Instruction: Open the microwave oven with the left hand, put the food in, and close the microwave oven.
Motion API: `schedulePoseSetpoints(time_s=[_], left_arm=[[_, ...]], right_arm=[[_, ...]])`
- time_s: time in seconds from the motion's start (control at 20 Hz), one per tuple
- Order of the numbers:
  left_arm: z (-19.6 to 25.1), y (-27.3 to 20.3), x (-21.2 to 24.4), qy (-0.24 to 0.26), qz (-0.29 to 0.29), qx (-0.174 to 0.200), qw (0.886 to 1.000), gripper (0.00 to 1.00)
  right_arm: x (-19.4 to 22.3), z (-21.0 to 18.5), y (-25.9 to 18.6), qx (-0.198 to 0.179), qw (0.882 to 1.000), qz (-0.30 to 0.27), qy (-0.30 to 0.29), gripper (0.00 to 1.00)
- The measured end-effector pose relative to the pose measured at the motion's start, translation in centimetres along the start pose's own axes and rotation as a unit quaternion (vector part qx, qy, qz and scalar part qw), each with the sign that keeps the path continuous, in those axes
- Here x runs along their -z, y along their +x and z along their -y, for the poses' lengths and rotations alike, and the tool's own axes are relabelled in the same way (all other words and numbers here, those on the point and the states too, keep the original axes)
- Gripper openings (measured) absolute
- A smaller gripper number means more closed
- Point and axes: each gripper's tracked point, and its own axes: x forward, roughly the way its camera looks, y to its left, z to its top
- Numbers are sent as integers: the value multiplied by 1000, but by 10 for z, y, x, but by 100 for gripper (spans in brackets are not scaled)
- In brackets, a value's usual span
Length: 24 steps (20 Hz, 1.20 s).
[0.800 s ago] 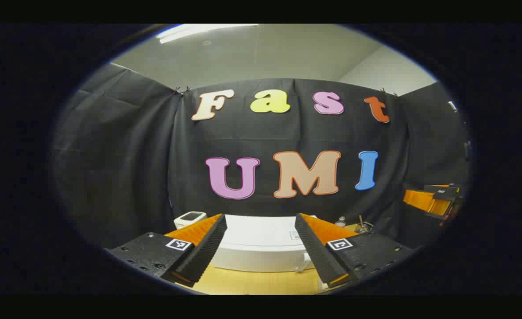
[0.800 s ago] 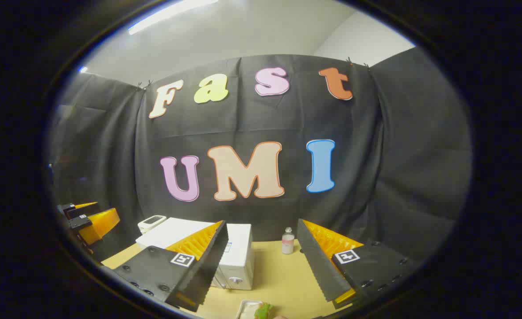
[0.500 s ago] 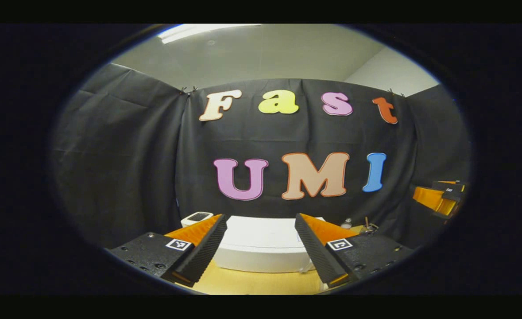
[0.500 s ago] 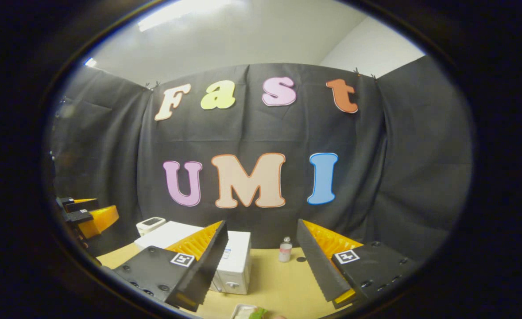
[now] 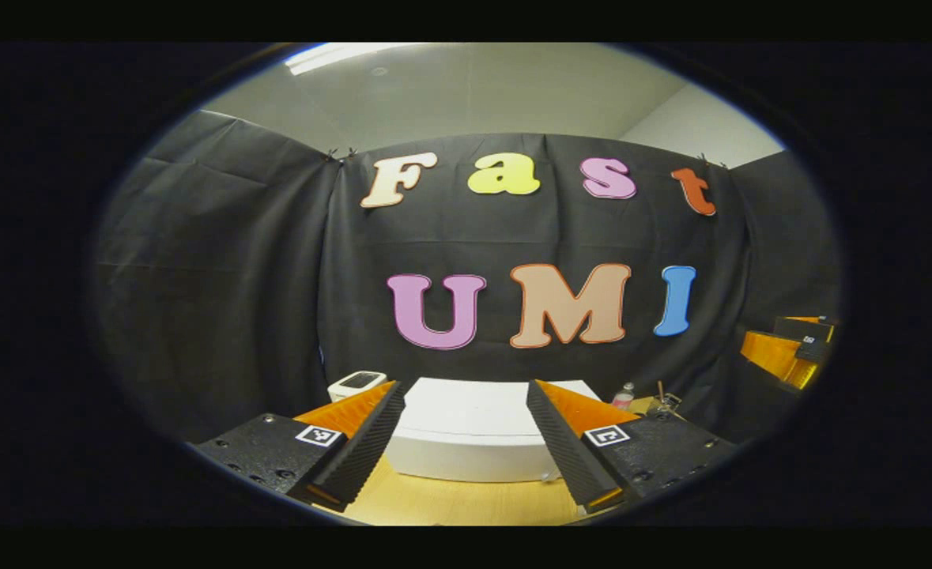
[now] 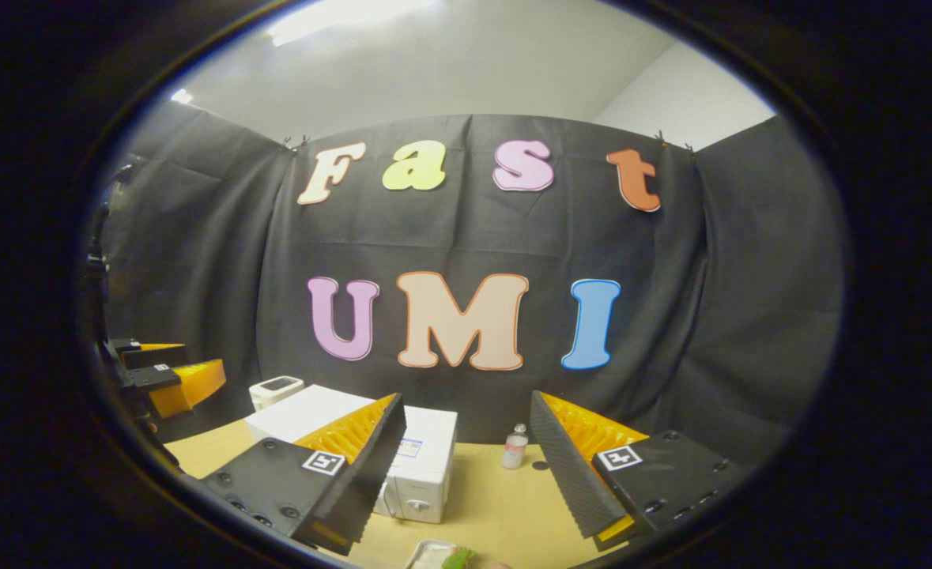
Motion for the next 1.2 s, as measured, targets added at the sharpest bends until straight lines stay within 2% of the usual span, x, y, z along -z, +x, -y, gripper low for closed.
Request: schedulePoseSetpoints(time_s=[0.2, 0.25, 0.35, 0.45, 0.5, 0.6, 0.7, 0.75, 1.05, 1.2], left_arm=[[-5, 2, 3, 4, 1, 1, 1000, 96], [-5, 2, 4, 5, -2, 2, 1000, 93], [-5, 3, 8, 2, -5, 4, 1000, 96], [-4, 4, 14, 0, -12, 9, 1000, 93], [-4, 5, 20, 1, -18, 11, 1000, 96], [-5, 4, 35, 5, -38, 13, 999, 93], [0, 1, 51, -1, -59, 24, 998, 99], [3, 0, 59, -4, -70, 30, 997, 96], [22, 2, 114, -2, -133, 59, 989, 96], [44, 6, 139, -4, -161, 87, 983, 94]], right_arm=[[-4, -9, -1, -9, 1000, 6, -6, 94], [-6, -10, -1, -9, 1000, 8, -8, 94], [-5, -9, -3, -5, 1000, 9, -10, 94], [-2, -7, -3, 0, 1000, 5, -11, 94], [-1, -7, -3, 2, 1000, 3, -10, 94], [3, -5, -5, 7, 1000, -4, -8, 94], [7, -3, -6, 12, 1000, -10, -6, 94], [9, -2, -7, 15, 1000, -13, -6, 94], [20, 5, -8, 28, 999, -28, 4, 94], [27, 12, -8, 36, 999, -36, 3, 94]])
